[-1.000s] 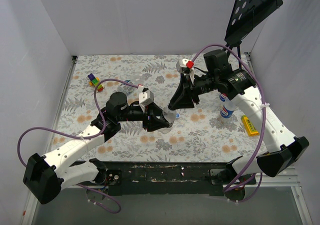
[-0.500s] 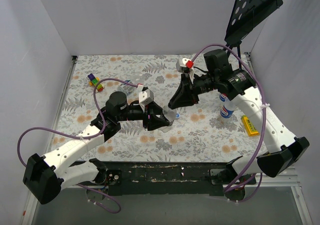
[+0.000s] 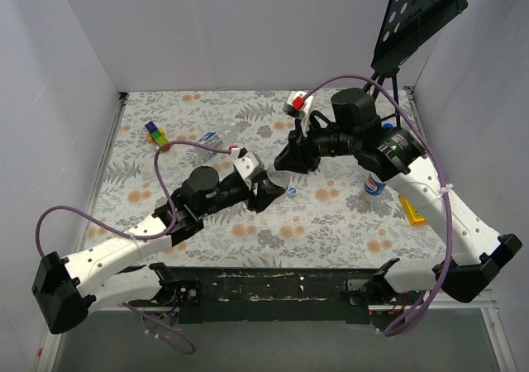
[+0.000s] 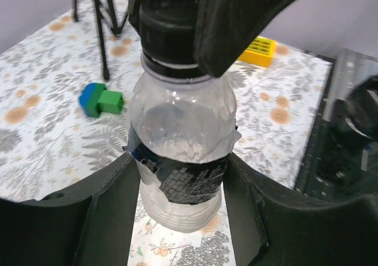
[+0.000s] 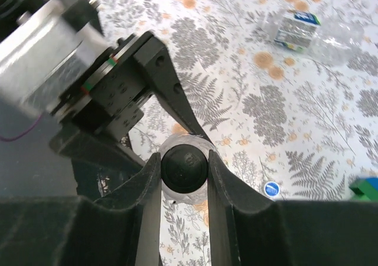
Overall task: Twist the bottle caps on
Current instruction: Screw the bottle cap onto the plastic bottle, then place the plastic bottle at the center of the board.
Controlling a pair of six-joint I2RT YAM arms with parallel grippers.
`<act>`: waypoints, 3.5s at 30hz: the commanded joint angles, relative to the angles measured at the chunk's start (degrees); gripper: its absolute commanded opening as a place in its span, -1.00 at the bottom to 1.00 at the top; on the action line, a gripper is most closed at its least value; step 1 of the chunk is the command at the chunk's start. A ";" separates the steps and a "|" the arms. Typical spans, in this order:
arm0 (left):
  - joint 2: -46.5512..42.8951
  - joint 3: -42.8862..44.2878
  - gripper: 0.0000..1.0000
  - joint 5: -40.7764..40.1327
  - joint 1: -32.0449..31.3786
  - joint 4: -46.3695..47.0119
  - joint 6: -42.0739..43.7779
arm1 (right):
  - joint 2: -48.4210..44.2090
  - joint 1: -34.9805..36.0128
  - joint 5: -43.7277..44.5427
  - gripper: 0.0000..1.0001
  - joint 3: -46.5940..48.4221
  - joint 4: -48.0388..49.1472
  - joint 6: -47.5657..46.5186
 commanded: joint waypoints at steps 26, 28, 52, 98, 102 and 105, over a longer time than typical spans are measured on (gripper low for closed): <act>0.91 2.01 0.96 -26.20 -7.74 0.95 -8.80 | -2.59 -1.76 42.38 -0.97 -12.24 1.83 8.68; -0.05 2.72 0.96 -22.25 -3.26 -1.34 -11.17 | -4.35 -4.66 42.47 -0.97 -15.31 4.20 8.24; -15.16 -10.81 0.96 -29.96 28.40 0.32 -24.70 | -11.31 -23.31 40.36 -0.97 -40.81 30.05 12.01; -24.14 -13.71 0.96 -17.13 28.40 -1.26 -12.15 | -9.02 -24.10 36.40 0.29 -40.03 27.59 11.75; -23.97 -13.98 0.96 -16.25 28.40 -1.35 -10.92 | -9.72 -24.10 35.44 0.44 -38.89 27.07 11.40; -23.09 -13.37 0.96 -15.99 28.40 -2.40 -10.39 | -10.33 -24.10 33.69 0.49 -37.57 26.54 11.22</act>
